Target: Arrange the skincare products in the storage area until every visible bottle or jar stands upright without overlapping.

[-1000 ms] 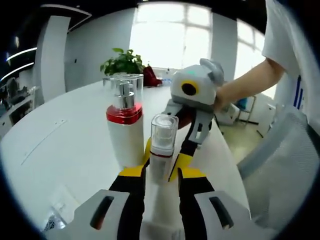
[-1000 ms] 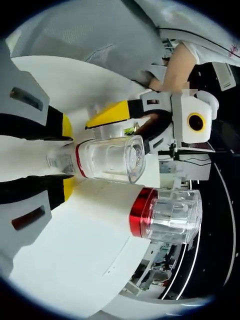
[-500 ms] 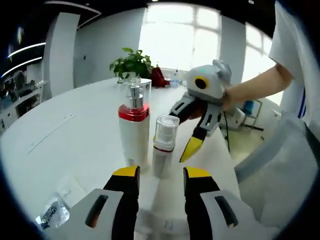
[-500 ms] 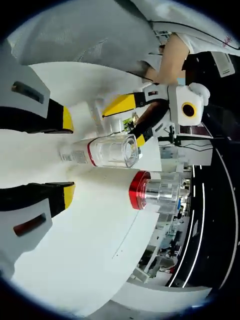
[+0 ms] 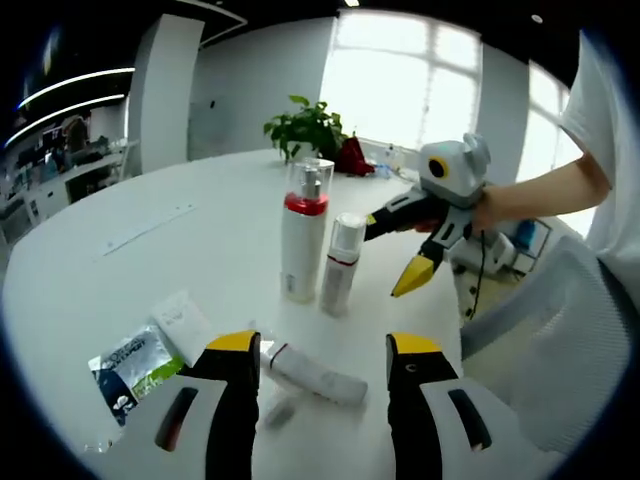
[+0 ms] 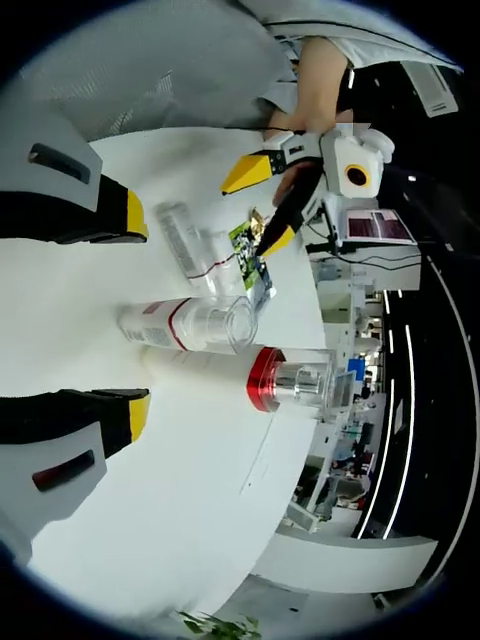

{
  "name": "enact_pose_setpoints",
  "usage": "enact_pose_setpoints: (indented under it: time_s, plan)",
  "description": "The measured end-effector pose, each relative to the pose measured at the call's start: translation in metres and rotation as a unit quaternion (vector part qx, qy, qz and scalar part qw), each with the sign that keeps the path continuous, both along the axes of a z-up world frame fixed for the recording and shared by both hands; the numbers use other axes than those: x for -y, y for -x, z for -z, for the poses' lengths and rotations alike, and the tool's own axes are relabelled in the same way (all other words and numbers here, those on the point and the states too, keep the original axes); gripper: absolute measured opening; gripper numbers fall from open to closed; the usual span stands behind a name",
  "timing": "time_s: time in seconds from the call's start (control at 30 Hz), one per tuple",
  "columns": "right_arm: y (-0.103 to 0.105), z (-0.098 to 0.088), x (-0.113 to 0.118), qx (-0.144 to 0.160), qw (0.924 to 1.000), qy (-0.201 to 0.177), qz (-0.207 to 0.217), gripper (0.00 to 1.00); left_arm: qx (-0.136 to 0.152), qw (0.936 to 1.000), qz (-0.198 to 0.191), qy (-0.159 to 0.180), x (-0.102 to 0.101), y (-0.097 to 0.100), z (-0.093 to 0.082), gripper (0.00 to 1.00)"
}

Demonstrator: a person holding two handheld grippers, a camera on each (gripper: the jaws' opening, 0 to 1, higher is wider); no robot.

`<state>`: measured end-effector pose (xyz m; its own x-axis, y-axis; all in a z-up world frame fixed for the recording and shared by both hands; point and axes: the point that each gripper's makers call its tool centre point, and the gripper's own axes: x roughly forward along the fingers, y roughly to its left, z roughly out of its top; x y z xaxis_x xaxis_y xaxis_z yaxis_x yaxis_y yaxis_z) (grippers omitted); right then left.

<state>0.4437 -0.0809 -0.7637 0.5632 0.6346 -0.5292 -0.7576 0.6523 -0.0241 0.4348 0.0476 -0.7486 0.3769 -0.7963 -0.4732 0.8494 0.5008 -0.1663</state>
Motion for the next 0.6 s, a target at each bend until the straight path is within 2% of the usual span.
enact_pose_setpoints:
  time_s: [0.07, 0.2, 0.4, 0.6]
  plan:
    - [0.002, -0.002, -0.001, -0.006, 0.9998, -0.007, 0.017, 0.65, -0.002, 0.9999, -0.011, 0.002, -0.013, 0.0, -0.001, 0.46]
    - [0.004, -0.006, -0.003, -0.003, 0.9988, -0.022, 0.044, 0.72, -0.004, 0.9992, -0.039, 0.004, -0.03, 0.014, -0.008, 0.53]
    - [0.02, -0.014, -0.014, -0.003, 0.998, -0.03, 0.055, 0.73, -0.009, 0.997, -0.077, -0.001, -0.062, 0.032, -0.013, 0.63]
    - [0.031, -0.023, -0.022, -0.001, 0.997, -0.037, 0.068, 0.74, -0.014, 0.9948, -0.101, 0.0, -0.085, 0.048, -0.019, 0.68]
